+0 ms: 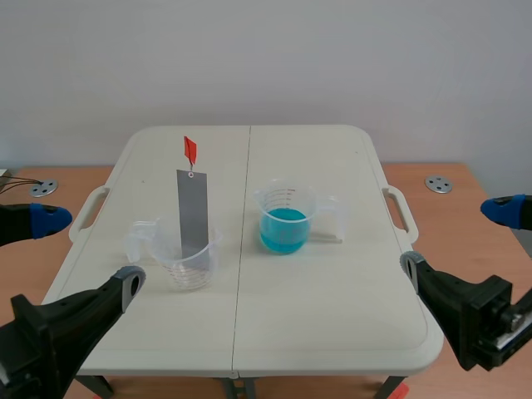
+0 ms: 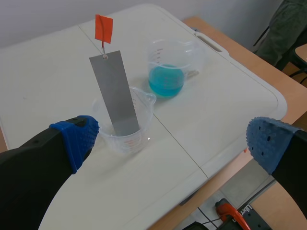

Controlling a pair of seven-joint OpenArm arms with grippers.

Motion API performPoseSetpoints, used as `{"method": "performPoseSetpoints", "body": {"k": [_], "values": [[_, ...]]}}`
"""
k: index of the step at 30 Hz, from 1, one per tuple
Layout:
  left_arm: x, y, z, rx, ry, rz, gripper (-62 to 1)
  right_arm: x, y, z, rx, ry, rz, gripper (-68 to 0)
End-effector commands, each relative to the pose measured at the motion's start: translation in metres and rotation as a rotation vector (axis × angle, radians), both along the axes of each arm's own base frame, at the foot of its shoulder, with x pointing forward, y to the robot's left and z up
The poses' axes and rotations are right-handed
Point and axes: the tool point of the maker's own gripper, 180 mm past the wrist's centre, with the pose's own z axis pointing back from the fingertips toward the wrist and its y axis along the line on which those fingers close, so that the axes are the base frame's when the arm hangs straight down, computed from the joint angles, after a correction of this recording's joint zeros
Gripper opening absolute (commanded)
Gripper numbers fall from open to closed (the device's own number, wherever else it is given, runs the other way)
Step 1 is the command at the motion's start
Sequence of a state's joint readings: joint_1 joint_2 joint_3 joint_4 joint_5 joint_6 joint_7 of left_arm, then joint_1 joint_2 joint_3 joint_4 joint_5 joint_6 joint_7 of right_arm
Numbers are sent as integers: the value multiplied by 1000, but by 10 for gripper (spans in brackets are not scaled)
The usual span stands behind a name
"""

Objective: Hold the metal plate by the orange handle, dip it into the blue solution, take it out and point at it, then put the plate back in the beaker on the left.
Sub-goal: 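Lift the metal plate out of the left beaker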

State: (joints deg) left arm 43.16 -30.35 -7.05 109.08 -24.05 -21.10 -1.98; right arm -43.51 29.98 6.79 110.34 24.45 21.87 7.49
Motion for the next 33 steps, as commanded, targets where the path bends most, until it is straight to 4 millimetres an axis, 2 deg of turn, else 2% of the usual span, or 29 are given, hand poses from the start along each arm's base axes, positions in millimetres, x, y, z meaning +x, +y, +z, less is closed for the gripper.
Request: {"method": "performPoseSetpoints", "body": {"k": [1,33], "values": [[0,-2,2,-3,0,-7,14,4,1,9,14,-32,4,-23],[1,-2,3,-3,-3,-6,14,5,2,12,24,-49,6,-23]]}}
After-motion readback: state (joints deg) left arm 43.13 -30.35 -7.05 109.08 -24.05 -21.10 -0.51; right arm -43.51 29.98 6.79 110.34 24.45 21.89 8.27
